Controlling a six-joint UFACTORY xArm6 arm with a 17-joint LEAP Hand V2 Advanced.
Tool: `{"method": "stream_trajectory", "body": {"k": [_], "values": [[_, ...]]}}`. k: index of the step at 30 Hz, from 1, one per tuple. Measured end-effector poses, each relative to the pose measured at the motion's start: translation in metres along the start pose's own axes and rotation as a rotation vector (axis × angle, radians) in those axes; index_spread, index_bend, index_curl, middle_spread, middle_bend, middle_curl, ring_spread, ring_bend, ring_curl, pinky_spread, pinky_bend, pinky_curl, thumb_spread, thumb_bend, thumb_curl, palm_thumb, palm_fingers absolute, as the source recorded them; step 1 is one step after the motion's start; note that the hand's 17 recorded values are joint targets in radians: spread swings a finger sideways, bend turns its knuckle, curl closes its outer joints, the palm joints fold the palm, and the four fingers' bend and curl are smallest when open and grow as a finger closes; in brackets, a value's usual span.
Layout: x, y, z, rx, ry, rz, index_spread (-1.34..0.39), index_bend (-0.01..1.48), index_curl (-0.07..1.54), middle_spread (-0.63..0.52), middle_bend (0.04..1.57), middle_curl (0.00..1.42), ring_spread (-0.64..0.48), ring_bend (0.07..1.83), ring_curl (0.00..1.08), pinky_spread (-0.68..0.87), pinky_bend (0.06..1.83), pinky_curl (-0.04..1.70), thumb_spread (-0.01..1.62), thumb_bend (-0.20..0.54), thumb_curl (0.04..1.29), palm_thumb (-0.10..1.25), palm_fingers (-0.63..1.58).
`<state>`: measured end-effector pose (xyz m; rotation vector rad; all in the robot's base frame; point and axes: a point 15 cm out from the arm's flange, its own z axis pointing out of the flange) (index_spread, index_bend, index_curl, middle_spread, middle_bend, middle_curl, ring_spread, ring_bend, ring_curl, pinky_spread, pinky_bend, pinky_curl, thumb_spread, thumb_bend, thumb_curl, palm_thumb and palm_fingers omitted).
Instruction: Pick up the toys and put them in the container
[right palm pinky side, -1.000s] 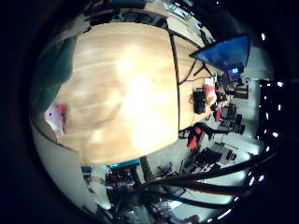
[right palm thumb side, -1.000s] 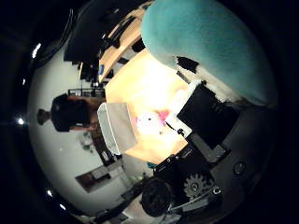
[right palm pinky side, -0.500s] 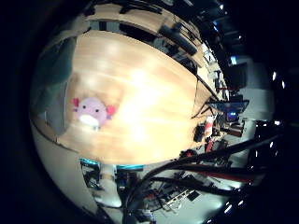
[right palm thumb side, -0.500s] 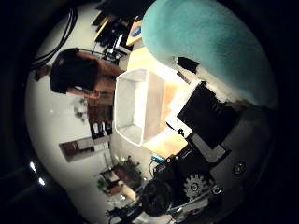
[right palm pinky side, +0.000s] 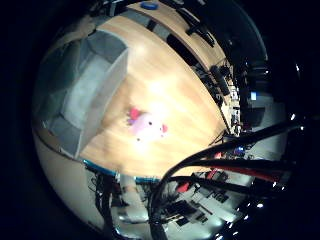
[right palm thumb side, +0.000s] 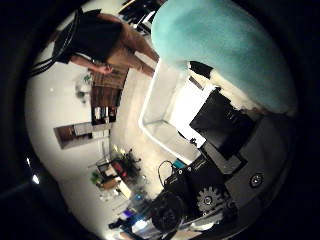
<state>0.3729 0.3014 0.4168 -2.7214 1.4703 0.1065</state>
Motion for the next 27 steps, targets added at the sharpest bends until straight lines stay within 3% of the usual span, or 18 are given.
{"method": "stream_trajectory", "body": {"k": [11, 14, 15, 16, 17, 18, 22, 27], "values": [[-0.037, -0.003, 0.01, -0.001, 0.017, -0.063, -0.6, 0.2, 0.72, -0.42, 0.72, 0.65, -0.36, 1.18, 0.46, -0.54, 1.13, 0.42, 1.01, -0.025, 0.42, 1.1, 1.14], [-0.035, 0.0, 0.01, -0.012, 0.019, -0.063, -0.6, 0.23, 0.74, -0.41, 0.59, 0.61, -0.39, 1.12, 0.44, -0.56, 1.13, 0.42, 1.05, -0.104, 0.36, 0.89, 0.97], [-0.033, 0.001, 0.011, -0.016, 0.023, -0.062, -0.58, 0.21, 0.74, -0.36, 0.45, 0.58, -0.35, 1.03, 0.43, -0.48, 1.12, 0.43, 1.04, -0.2, 0.31, 0.63, 0.54], [-0.032, 0.004, 0.011, -0.027, 0.025, -0.061, -0.56, 0.24, 0.77, -0.33, 0.43, 0.59, -0.31, 0.99, 0.45, -0.43, 1.12, 0.46, 1.02, -0.199, 0.29, 0.54, 0.38], [-0.029, 0.008, 0.013, -0.046, 0.029, -0.062, -0.54, 0.23, 0.77, -0.27, 0.41, 0.58, -0.21, 0.92, 0.45, -0.29, 1.13, 0.49, 0.98, -0.184, 0.27, 0.38, 0.2], [-0.026, 0.012, 0.014, -0.066, 0.032, -0.062, -0.52, 0.16, 0.69, -0.17, 0.34, 0.53, -0.07, 0.77, 0.37, -0.1, 1.13, 0.46, 0.91, -0.157, 0.25, 0.21, 0.05], [-0.018, 0.016, 0.022, -0.105, 0.026, -0.065, -0.47, 0.14, 0.56, -0.03, 0.29, 0.47, 0.1, 0.64, 0.27, 0.22, 1.12, 0.38, 0.81, -0.065, 0.25, 0.05, -0.02], [-0.018, 0.009, 0.021, -0.08, 0.021, -0.082, -0.44, 0.15, 0.48, 0.03, 0.27, 0.44, 0.18, 0.61, 0.25, 0.38, 1.1, 0.35, 0.78, -0.043, 0.27, 0.02, -0.01]]}}
